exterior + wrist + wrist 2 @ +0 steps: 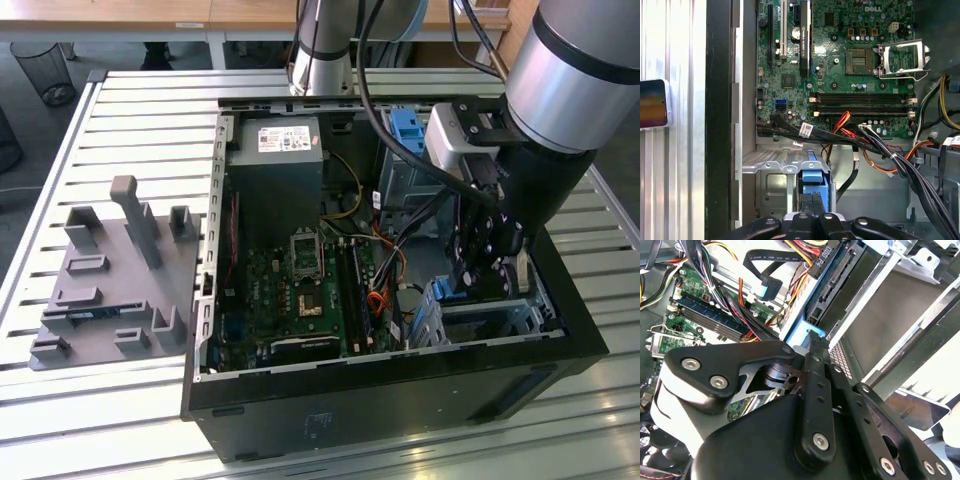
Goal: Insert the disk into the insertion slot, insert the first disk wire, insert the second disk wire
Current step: 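Insert the first disk wire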
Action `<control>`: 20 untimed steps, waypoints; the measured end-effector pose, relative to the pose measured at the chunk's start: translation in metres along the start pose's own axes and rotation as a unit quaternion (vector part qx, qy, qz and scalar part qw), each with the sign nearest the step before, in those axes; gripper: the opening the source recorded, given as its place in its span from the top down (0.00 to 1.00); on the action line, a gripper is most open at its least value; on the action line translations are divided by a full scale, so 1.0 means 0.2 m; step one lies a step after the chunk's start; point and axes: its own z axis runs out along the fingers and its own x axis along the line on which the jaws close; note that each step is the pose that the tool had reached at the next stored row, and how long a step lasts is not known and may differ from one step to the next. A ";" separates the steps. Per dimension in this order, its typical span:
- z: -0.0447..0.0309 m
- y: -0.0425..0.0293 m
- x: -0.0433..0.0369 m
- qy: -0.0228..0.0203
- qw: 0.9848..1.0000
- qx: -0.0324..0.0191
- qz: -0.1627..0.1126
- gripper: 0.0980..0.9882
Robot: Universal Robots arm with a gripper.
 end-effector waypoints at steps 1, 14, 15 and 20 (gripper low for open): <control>-0.002 0.000 0.000 0.000 1.000 0.001 0.000 0.99; -0.024 0.000 -0.001 0.000 1.000 0.002 0.000 0.99; -0.030 0.001 -0.001 0.000 1.000 0.002 0.000 0.99; -0.063 0.001 -0.009 0.000 1.000 0.003 0.000 0.99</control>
